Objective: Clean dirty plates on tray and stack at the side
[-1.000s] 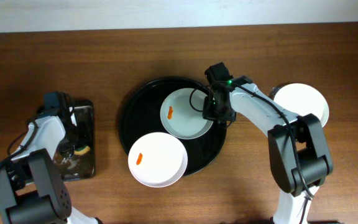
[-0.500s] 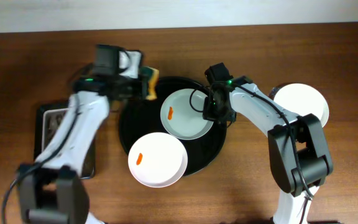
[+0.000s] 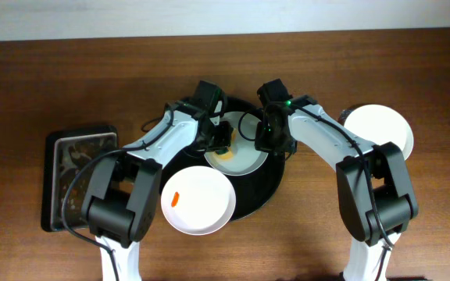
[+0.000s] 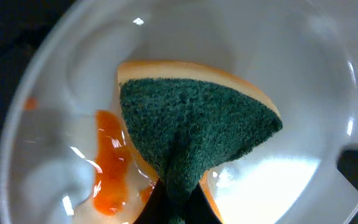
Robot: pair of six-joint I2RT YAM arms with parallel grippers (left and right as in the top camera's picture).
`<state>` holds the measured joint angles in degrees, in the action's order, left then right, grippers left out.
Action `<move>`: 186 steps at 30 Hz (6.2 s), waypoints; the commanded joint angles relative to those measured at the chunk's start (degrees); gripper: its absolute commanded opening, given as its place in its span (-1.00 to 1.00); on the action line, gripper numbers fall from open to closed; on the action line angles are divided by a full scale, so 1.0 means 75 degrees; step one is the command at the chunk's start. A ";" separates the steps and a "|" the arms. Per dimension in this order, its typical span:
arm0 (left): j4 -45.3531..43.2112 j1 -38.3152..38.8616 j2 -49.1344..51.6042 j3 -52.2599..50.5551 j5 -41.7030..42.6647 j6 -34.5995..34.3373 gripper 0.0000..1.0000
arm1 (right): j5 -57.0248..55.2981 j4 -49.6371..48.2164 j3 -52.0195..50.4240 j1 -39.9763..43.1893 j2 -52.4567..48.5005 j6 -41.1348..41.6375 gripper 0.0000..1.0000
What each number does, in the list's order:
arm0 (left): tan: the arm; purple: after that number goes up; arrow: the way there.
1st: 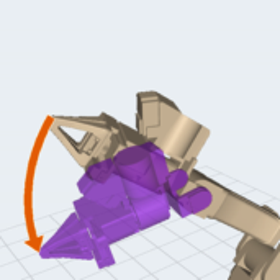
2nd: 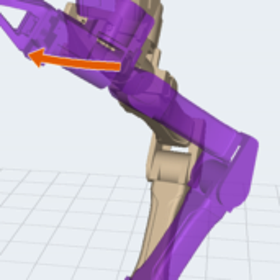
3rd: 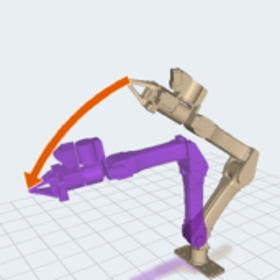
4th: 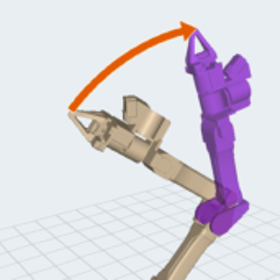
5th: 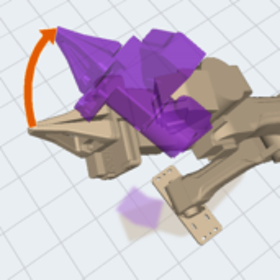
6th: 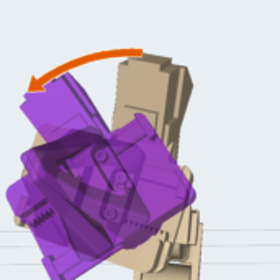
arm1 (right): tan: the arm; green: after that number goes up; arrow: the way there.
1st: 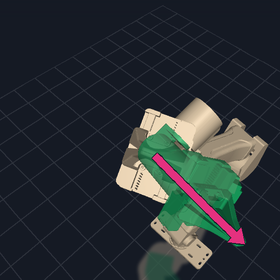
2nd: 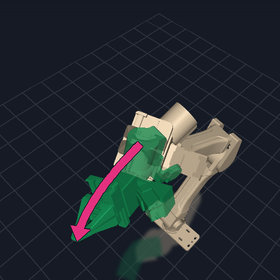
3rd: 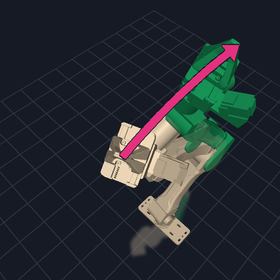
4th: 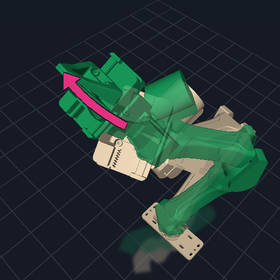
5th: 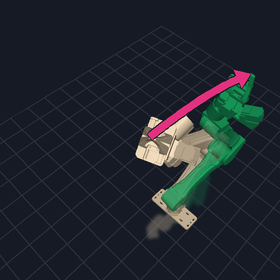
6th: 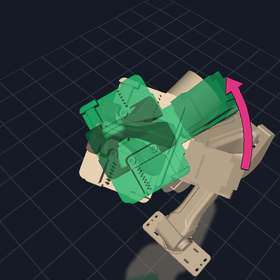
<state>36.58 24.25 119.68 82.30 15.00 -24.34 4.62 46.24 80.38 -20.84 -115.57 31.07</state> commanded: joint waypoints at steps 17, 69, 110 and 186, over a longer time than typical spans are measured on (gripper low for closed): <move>0.3054 -0.0941 0.0341 0.2591 -0.1355 0.1396 -0.98 | -0.2661 0.3174 0.2693 -0.0152 0.0265 -0.1384 -0.92; 0.2935 -0.1204 0.0341 0.1883 -0.0571 0.2008 -0.90 | -0.0303 0.3258 0.2060 0.6883 0.0638 -0.1682 -0.90; -0.0280 -0.6207 -0.2538 -0.3987 -0.2232 0.2594 -0.34 | 0.2040 0.2226 0.0236 -0.2215 -0.0530 -0.0221 -0.80; 0.0886 -0.6204 -0.3002 -0.2626 -0.1574 0.3200 0.36 | -0.0711 0.0883 0.0962 -0.0918 -0.0516 -0.1880 -0.92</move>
<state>43.05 -22.31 98.13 62.50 3.60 -1.04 1.28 52.58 88.16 -27.51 -119.22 17.34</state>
